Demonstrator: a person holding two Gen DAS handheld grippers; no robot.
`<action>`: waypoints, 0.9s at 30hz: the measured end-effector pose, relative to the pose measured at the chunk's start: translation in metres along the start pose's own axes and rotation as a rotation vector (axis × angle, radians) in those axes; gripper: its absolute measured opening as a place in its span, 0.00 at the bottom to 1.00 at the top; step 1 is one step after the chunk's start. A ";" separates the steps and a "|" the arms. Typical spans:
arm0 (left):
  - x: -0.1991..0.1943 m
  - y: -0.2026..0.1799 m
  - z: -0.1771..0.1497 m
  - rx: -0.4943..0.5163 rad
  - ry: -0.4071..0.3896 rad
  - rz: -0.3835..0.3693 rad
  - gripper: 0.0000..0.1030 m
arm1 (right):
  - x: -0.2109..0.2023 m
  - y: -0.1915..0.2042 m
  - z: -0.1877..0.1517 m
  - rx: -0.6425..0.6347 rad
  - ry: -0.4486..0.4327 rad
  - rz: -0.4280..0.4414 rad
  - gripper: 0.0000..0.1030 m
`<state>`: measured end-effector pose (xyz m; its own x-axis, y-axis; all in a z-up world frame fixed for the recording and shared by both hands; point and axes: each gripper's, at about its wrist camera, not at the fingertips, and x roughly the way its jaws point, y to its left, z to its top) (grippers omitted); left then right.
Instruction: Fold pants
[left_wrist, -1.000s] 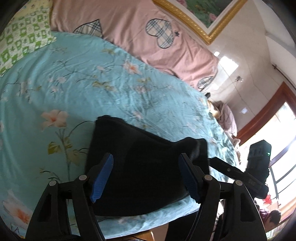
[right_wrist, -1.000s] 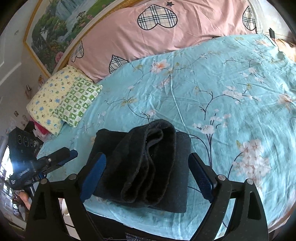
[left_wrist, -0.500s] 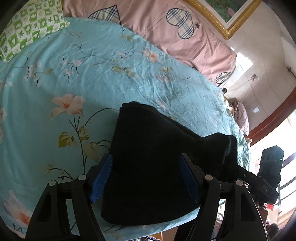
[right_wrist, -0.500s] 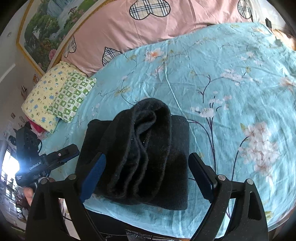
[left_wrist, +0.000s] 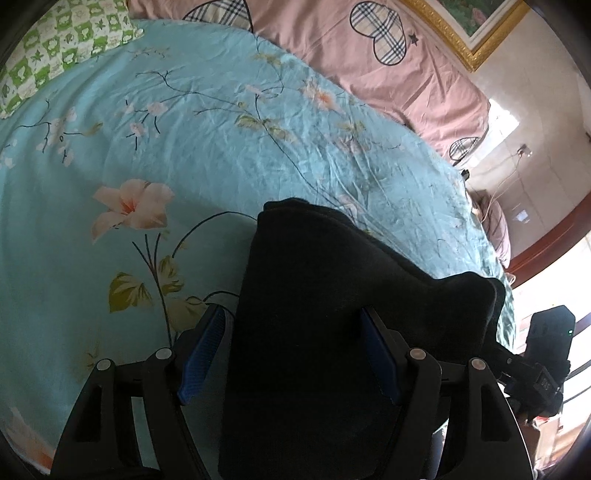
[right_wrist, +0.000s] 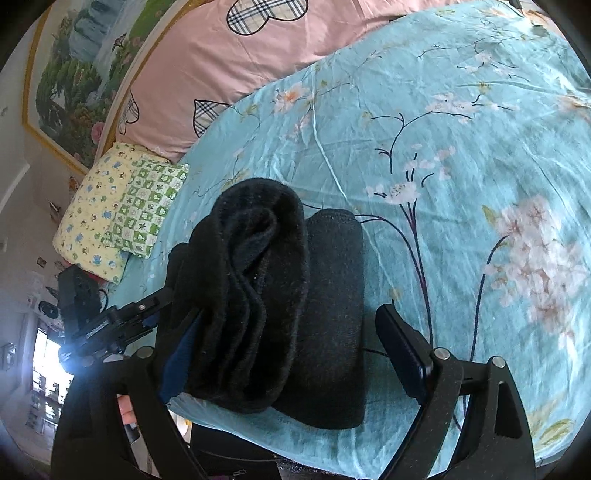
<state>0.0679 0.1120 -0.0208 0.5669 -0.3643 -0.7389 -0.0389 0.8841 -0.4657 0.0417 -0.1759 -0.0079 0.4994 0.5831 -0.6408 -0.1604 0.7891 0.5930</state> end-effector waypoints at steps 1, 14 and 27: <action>0.002 0.000 -0.001 0.001 0.005 -0.002 0.72 | 0.000 -0.001 -0.001 0.000 0.003 0.009 0.77; 0.014 0.018 -0.001 -0.089 0.038 -0.114 0.49 | 0.001 -0.020 -0.003 0.040 0.020 0.119 0.58; -0.010 0.011 0.001 -0.106 -0.012 -0.169 0.33 | -0.009 -0.015 -0.005 0.047 -0.015 0.176 0.41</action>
<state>0.0620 0.1259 -0.0182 0.5823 -0.5010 -0.6402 -0.0284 0.7745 -0.6320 0.0354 -0.1921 -0.0141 0.4800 0.7082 -0.5178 -0.2071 0.6650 0.7175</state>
